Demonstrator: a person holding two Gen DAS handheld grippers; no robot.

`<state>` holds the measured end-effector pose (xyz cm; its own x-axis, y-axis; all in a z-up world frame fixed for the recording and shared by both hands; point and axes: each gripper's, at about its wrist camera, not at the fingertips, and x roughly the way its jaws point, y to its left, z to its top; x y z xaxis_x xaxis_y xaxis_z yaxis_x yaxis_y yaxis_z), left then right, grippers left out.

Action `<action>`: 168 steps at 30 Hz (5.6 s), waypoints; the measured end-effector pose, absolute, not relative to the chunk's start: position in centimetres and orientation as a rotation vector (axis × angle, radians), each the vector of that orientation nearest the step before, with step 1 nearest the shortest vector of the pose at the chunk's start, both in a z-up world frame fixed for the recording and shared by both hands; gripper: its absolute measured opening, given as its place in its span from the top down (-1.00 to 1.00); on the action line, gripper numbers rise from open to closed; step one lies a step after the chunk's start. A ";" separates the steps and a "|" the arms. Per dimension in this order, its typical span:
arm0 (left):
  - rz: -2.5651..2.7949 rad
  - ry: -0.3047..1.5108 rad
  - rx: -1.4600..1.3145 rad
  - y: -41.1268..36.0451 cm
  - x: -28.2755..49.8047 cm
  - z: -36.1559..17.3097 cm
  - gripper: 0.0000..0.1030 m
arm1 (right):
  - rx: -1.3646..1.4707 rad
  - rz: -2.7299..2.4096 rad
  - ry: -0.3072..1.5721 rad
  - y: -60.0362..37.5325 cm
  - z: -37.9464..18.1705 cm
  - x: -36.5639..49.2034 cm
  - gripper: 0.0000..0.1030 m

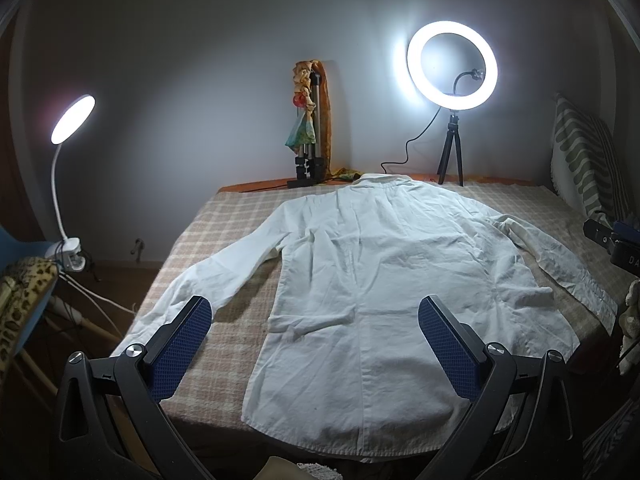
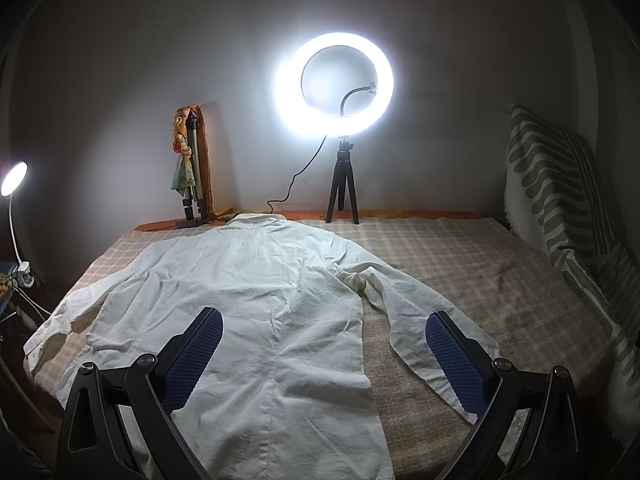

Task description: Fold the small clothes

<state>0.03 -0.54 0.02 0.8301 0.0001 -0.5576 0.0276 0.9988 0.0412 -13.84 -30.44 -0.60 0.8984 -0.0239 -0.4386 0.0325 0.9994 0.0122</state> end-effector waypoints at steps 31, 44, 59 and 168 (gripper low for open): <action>0.027 0.677 -0.006 4.1 1.2 -1.1 -0.99 | 0.051 0.043 0.478 -28.1 0.0 -11.7 -0.99; 0.124 0.785 -0.141 17.9 3.7 -4.3 -0.74 | 0.143 0.299 0.497 -21.3 0.1 -7.6 -0.99; 0.030 0.936 -0.032 19.9 5.5 -11.8 -0.28 | 0.132 0.464 0.753 -15.4 -3.0 0.9 -0.57; -0.572 0.900 -0.102 5.4 2.8 -10.3 0.46 | -0.042 0.663 1.124 -9.5 -9.3 23.2 0.24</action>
